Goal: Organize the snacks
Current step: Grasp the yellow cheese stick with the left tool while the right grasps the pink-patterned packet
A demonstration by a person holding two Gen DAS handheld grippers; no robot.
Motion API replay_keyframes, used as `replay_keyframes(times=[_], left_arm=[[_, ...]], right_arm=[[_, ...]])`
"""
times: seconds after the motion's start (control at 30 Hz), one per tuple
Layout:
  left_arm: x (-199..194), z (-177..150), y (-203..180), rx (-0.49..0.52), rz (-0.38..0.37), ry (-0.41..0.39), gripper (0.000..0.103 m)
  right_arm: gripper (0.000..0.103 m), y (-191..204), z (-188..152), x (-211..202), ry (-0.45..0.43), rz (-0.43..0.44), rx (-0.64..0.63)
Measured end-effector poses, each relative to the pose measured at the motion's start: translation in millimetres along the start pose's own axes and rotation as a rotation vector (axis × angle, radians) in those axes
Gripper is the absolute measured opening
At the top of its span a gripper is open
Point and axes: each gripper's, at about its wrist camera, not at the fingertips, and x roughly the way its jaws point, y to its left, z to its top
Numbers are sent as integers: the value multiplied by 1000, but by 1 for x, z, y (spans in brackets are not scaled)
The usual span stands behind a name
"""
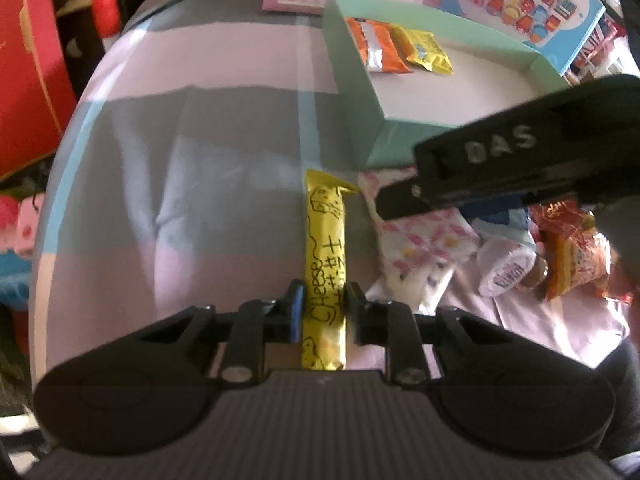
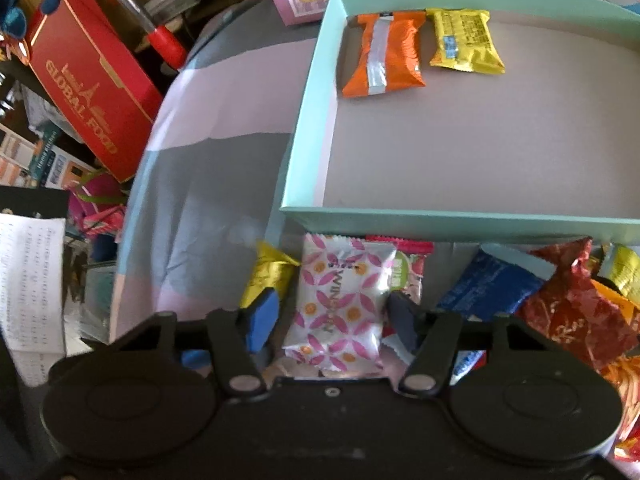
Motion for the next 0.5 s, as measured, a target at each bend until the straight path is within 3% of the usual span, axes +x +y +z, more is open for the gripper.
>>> replay_keyframes(times=[0.17,0.3,0.37,0.5], left_arm=[[0,2,5,-31,1,2,25],[4,9,4,-29,42,-17,29],[5,9,4,-18,75,-26,26],[1,7,18,-70,89,-25,25]], right_arm=[[63,15,-6,7,-21,-68,-47],[61,29,-13,8,-49,-120,-96],[42,30,-14,5,-55,-103,-102],[39,21,-9,1,-17,9,-71]])
